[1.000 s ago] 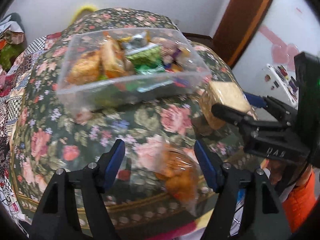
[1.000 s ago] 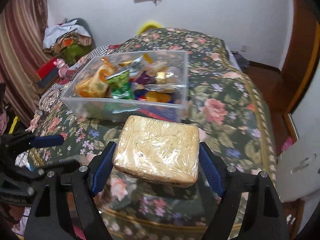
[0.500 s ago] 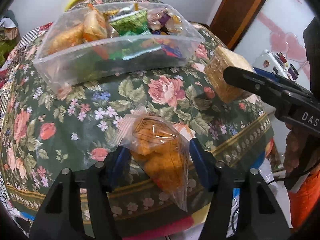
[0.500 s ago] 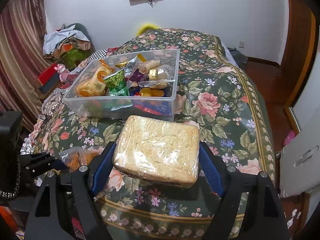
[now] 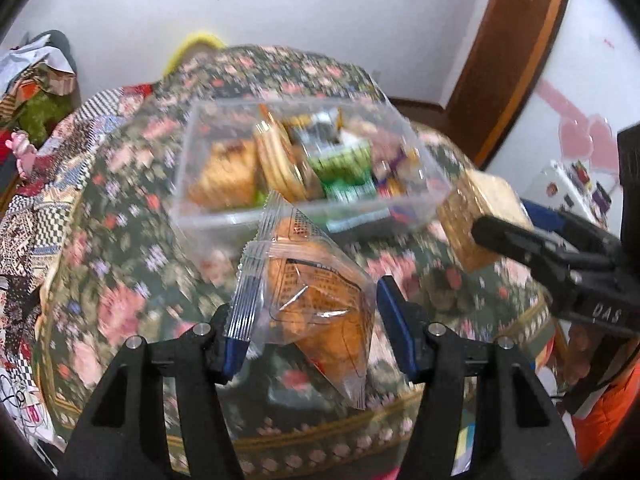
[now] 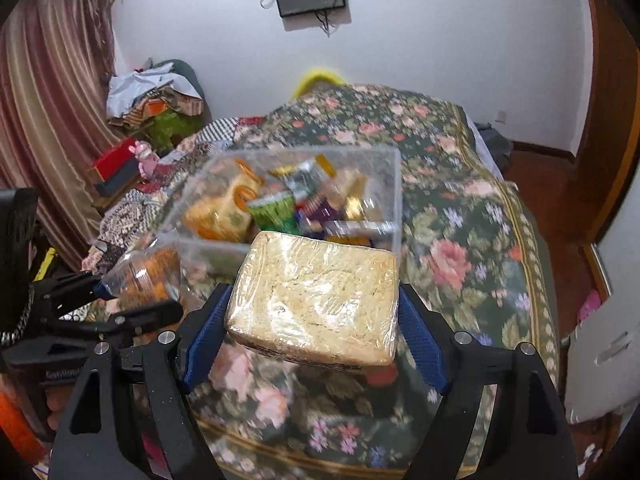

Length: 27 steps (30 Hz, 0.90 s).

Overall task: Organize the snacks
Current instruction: 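Carry snack bag over box with left tool while right tool carries square cake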

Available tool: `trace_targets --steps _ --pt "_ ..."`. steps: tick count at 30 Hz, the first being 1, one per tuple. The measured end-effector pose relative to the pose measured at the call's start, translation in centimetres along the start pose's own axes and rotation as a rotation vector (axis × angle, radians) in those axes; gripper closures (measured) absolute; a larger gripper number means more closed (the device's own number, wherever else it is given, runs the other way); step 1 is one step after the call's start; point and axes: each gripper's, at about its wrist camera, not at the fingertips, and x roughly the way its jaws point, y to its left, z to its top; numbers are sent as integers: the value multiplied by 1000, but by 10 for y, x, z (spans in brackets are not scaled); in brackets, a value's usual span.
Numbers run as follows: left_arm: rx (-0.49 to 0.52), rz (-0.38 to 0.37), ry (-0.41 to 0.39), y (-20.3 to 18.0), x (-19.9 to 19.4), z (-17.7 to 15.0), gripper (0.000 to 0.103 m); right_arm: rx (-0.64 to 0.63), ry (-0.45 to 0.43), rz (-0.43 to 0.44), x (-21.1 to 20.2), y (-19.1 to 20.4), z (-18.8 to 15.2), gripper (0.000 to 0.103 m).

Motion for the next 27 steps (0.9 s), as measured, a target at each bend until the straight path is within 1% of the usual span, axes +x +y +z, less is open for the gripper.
trace_targets --steps 8,13,18,23,27 --pt "-52 28 -113 27 -22 43 44 -31 -63 22 9 14 34 24" --pt "-76 45 -161 43 -18 70 44 -46 -84 25 23 19 52 24" --pt "-109 34 -133 55 8 86 44 -54 -56 53 50 25 70 24" --pt "-112 35 -97 62 35 92 44 -65 -32 32 75 28 76 24" --pt "-118 55 -80 69 53 96 44 -37 -14 23 94 24 78 24"
